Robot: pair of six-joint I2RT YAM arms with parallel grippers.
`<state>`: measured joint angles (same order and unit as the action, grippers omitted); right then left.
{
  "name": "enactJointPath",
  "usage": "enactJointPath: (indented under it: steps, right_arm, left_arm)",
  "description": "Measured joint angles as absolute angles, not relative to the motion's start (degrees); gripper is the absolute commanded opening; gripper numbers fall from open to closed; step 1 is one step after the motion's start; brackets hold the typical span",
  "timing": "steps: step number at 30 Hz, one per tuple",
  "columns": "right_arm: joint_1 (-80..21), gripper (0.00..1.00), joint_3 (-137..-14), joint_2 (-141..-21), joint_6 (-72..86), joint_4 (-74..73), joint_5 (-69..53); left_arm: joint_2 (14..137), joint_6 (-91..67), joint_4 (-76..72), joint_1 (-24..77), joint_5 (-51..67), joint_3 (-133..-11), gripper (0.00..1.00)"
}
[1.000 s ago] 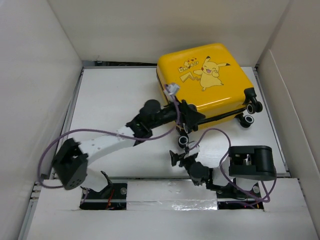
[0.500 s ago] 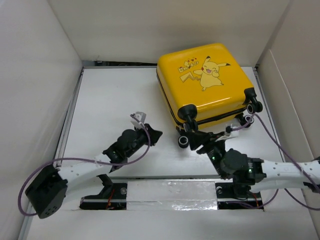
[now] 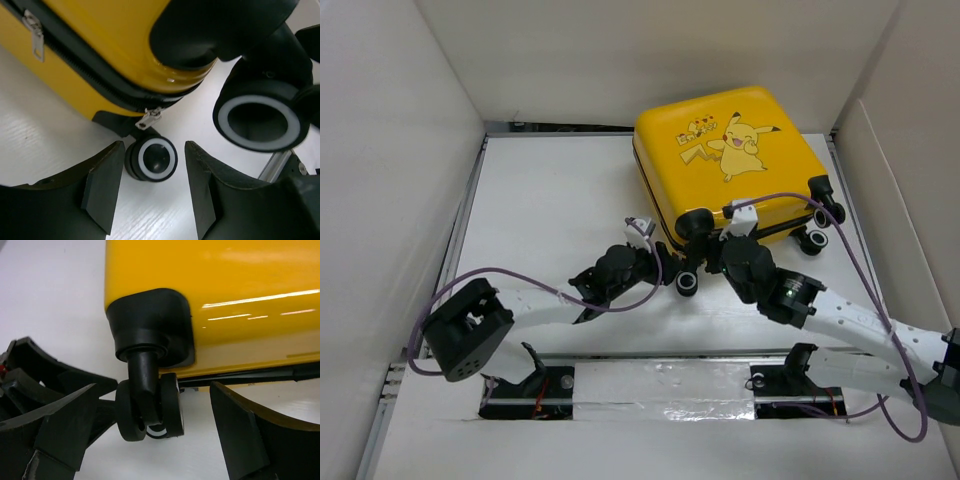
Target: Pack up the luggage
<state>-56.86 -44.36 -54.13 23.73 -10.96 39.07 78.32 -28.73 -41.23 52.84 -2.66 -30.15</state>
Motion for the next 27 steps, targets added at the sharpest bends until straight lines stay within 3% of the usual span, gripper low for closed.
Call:
enactJointPath:
  steps: [5,9,13,16,20,23,24,27]
  right_arm:
    - [-51.2,0.88,-46.9,-59.8,20.1,-11.2,28.7]
    - [-47.4,0.74,-46.9,-62.0,18.2,-10.5,22.3]
    - [-46.1,0.74,-46.9,-63.2,17.3,-10.5,18.3]
    - [-46.1,0.80,-46.9,-64.3,16.9,-10.5,17.1]
    - [-45.7,0.77,-47.2,-65.1,16.3,-10.2,16.4]
    - [-45.7,0.57,-47.4,-65.9,15.7,-9.8,16.2]
    - [-45.7,0.43,-47.4,-66.2,15.7,-9.5,16.2]
    - [-45.7,0.20,-47.9,-66.6,16.3,-9.3,16.2]
  left_arm:
    - [83.7,-28.5,-42.7,53.3,-2.0,-33.3,0.46]
    - [85.3,-28.3,-43.3,53.5,-2.0,-34.1,0.42]
    - [86.7,-28.0,-43.5,53.5,-2.8,-35.7,0.38]
    - [88.1,-27.3,-43.0,53.5,-3.8,-37.0,0.38]
    - [90.1,-26.6,-42.0,53.5,-5.2,-37.7,0.35]
    - [91.1,-26.3,-41.7,53.5,-6.3,-38.7,0.30]
    - [91.2,-26.2,-41.4,53.5,-6.7,-39.1,0.29]
    - [91.2,-25.9,-41.1,53.5,-7.9,-39.2,0.21]
